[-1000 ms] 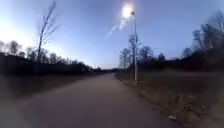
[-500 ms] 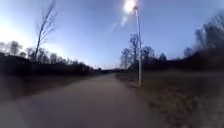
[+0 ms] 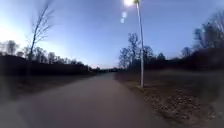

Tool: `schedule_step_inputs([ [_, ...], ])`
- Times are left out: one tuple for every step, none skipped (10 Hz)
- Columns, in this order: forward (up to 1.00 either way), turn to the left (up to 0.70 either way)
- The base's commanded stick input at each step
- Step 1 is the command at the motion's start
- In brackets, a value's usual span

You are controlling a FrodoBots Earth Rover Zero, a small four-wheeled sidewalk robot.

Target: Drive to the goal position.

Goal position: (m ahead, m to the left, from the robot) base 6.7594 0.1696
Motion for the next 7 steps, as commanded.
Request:
schedule_step_inputs([
  [1.0,0.0],
  [1.0,0.0],
  [1.0,0.0],
  [1.0,0.02],
  [1.0,0.16],
  [1.0,0.31],
  [1.0,0.33],
])
